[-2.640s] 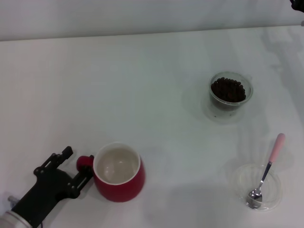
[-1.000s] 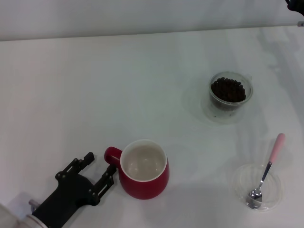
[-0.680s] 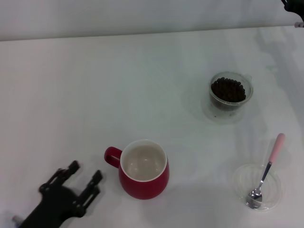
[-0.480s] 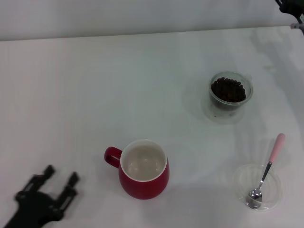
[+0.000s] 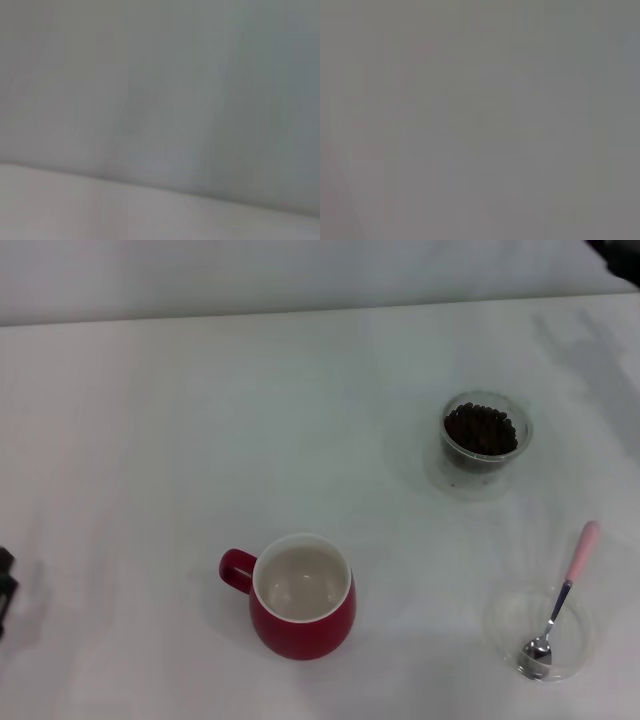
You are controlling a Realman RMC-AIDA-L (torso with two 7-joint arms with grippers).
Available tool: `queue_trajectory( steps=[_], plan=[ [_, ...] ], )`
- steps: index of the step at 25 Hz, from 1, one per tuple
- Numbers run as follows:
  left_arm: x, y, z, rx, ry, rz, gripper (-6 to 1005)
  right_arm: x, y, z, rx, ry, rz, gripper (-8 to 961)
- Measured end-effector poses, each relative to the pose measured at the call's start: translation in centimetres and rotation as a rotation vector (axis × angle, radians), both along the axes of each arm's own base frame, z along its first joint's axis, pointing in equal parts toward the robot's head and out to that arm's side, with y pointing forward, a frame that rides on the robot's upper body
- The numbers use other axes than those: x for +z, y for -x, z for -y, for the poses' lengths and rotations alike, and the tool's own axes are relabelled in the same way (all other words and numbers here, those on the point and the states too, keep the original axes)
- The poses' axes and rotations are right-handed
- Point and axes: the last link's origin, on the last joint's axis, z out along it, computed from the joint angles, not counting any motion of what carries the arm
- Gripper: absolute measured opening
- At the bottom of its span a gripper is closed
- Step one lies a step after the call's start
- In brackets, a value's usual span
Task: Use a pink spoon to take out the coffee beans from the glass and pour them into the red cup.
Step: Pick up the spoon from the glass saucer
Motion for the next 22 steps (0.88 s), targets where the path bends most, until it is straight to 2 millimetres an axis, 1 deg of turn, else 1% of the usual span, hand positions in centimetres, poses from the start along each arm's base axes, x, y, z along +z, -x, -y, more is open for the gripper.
queue_trajectory(
  steps=[4, 6, 8, 10, 11, 12, 13, 15, 16, 17, 18, 22],
  plan=[
    [1.6, 0.0, -1.7, -0.026, -0.068, -0.023, 665, 3.0, -2.2, 2.2, 0.001, 0.018, -0.125, 762],
    [2.2, -0.1, -2.5, -0.032, -0.102, -0.023, 666, 4.4, -3.2, 3.7, 0.011, 0.044, -0.188, 762],
    [3.0, 0.0, -3.3, -0.024, -0.147, -0.024, 666, 5.7, -4.2, 5.2, 0.016, 0.103, -0.252, 761],
    [3.8, 0.2, -3.9, -0.008, -0.189, -0.026, 666, 6.4, -4.7, 6.3, 0.016, 0.185, -0.279, 760],
    [4.3, 0.4, -4.3, 0.002, -0.215, -0.027, 666, 6.6, -4.9, 7.2, 0.011, 0.301, -0.293, 760],
    [4.7, 0.5, -4.5, 0.009, -0.232, -0.03, 666, 6.6, -4.9, 7.5, 0.009, 0.367, -0.288, 759],
    [5.0, 0.6, -4.7, 0.012, -0.243, -0.038, 666, 6.6, -4.9, 7.5, 0.009, 0.367, -0.288, 759],
    [5.4, 0.8, -4.9, 0.016, -0.255, -0.047, 666, 6.1, -4.6, 8.1, 0.004, 0.528, -0.27, 758],
    [6.0, 0.8, -5.6, 0.004, -0.266, -0.068, 666, 6.0, -4.4, 8.4, 0.003, 0.59, -0.263, 758],
    [6.1, 0.7, -5.8, -0.002, -0.266, -0.07, 666, 5.8, -4.3, 8.8, 0.002, 0.649, -0.262, 758],
    [6.1, 0.5, -6.1, -0.01, -0.267, -0.073, 666, 5.6, -4.2, 9.3, 0.005, 0.698, -0.268, 757],
    [6.1, -0.1, -7.2, -0.035, -0.266, -0.071, 666, 5.3, -4.0, 10.8, 0.009, 0.799, -0.303, 756]
  ],
)
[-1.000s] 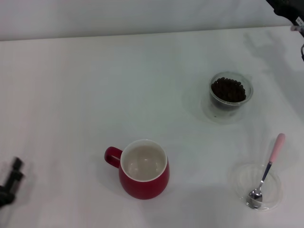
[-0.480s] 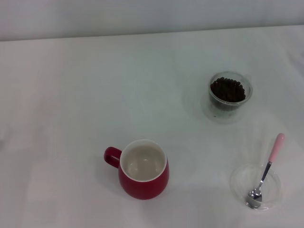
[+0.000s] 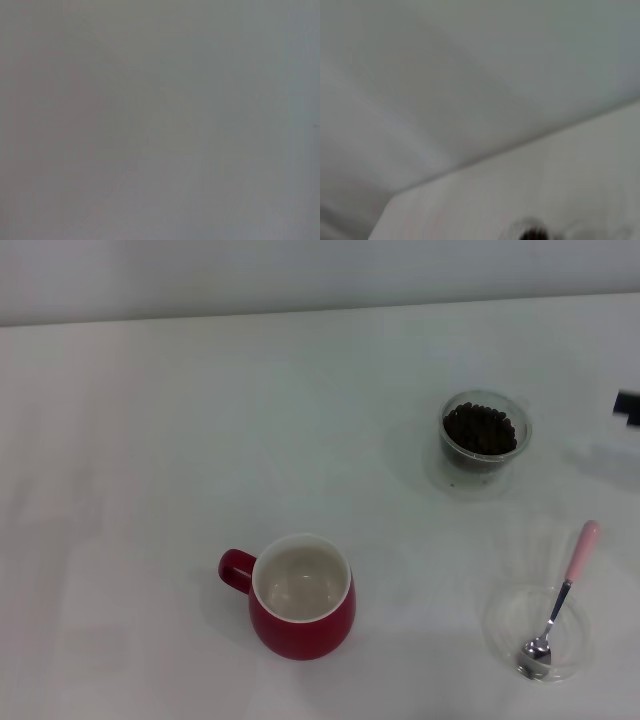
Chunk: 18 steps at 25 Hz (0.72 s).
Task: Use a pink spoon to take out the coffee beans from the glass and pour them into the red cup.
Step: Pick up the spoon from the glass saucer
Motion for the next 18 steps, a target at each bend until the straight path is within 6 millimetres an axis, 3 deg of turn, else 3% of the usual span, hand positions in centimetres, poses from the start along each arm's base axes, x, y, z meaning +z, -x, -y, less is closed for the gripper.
queue_trajectory(
  steps=[2, 18],
  plan=[
    [-0.1, -0.2, -0.3, -0.008, 0.004, -0.002, 665, -0.7, -0.4, 1.0, -0.03, 0.072, -0.009, 755],
    [-0.4, -1.3, -1.7, -0.044, 0.015, -0.003, 665, -4.5, -1.6, 2.6, -0.112, 0.191, 0.039, 749]
  ],
)
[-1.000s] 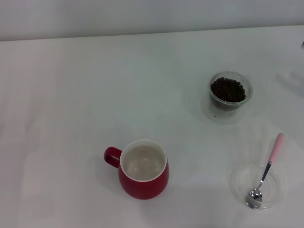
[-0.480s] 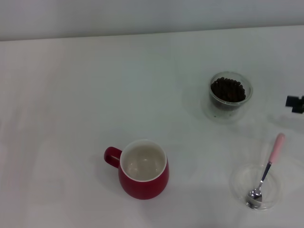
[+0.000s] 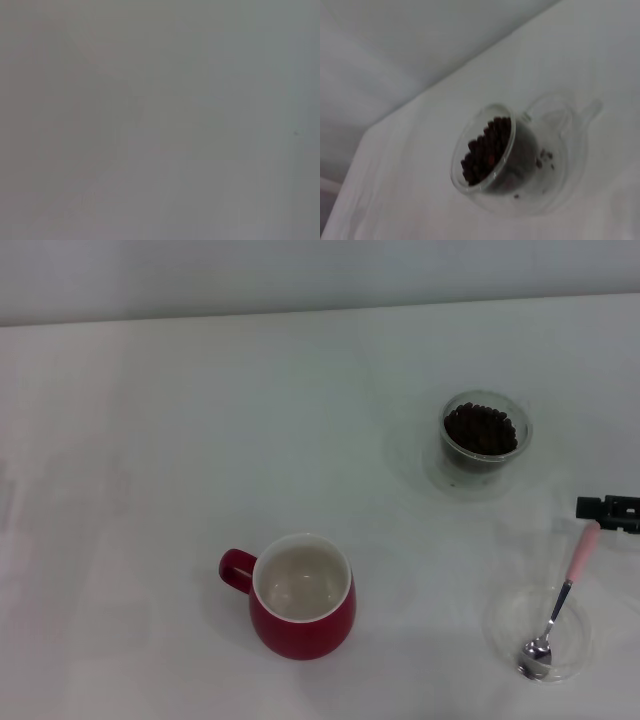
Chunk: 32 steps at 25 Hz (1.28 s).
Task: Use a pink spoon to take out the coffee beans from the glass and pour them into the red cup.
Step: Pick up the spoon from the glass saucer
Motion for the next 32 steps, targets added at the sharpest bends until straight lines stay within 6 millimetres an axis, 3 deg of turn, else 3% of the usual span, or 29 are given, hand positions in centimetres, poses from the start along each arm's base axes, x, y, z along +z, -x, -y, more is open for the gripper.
queue_trajectory(
  steps=[15, 23, 29, 32],
  plan=[
    [-0.1, -0.5, -0.5, -0.015, 0.001, 0.004, 665, -1.0, 0.0, 0.6, 0.002, 0.05, 0.01, 744],
    [-0.1, -0.5, -0.6, -0.017, 0.001, 0.004, 664, -1.3, 0.1, 0.5, 0.008, 0.058, 0.014, 529],
    [-0.1, -0.5, -0.6, -0.017, 0.0, 0.004, 664, -1.3, 0.3, 0.4, 0.018, 0.067, 0.011, 466],
    [0.0, -0.5, -0.6, -0.015, -0.002, 0.005, 664, -1.3, 0.4, 0.3, 0.023, 0.069, 0.009, 386]
  ],
)
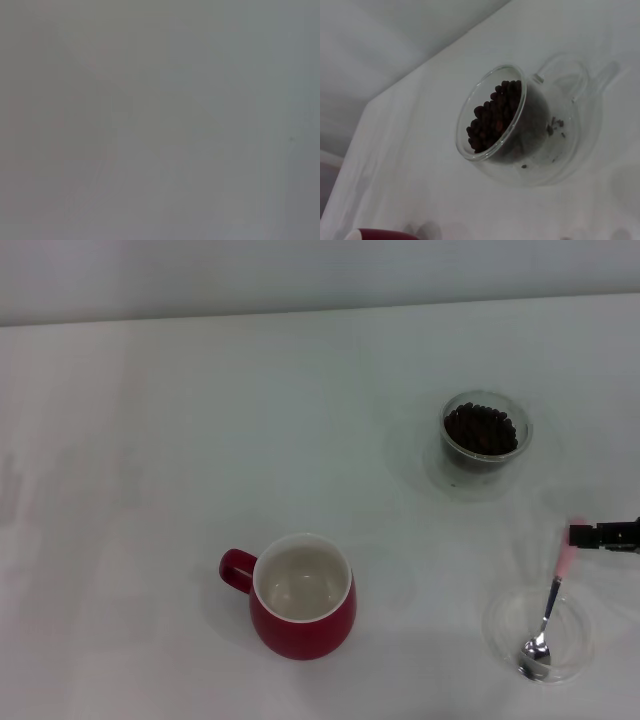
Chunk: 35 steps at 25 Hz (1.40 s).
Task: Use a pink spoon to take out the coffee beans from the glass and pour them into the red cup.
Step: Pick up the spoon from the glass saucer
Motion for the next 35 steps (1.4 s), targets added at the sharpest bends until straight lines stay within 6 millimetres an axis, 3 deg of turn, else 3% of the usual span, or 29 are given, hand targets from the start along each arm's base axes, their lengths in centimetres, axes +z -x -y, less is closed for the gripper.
queue_trajectory(
  steps=[7, 13, 24, 26, 32, 35],
  plan=[
    [0.1, 0.1, 0.0, 0.002, -0.003, 0.0, 664, 0.0, 0.0, 0.0, -0.001, 0.0, 0.001, 106],
    [0.1, 0.1, 0.0, 0.002, -0.004, 0.0, 664, 0.0, -0.2, 0.0, -0.028, 0.007, 0.0, 39],
    [0.1, 0.0, 0.0, 0.0, -0.004, 0.0, 663, -0.1, 0.1, -0.3, -0.034, 0.028, -0.006, 127],
    [0.1, 0.1, 0.0, 0.0, -0.003, 0.002, 663, -0.1, 0.2, -0.4, -0.03, 0.027, -0.008, 373],
    [0.1, 0.0, 0.1, -0.004, -0.001, 0.003, 663, -1.4, 0.6, -1.0, -0.028, 0.027, 0.003, 619],
    [0.1, 0.0, 0.2, -0.004, -0.002, 0.004, 663, -1.9, 0.7, -1.4, -0.029, 0.021, 0.016, 639]
  ],
)
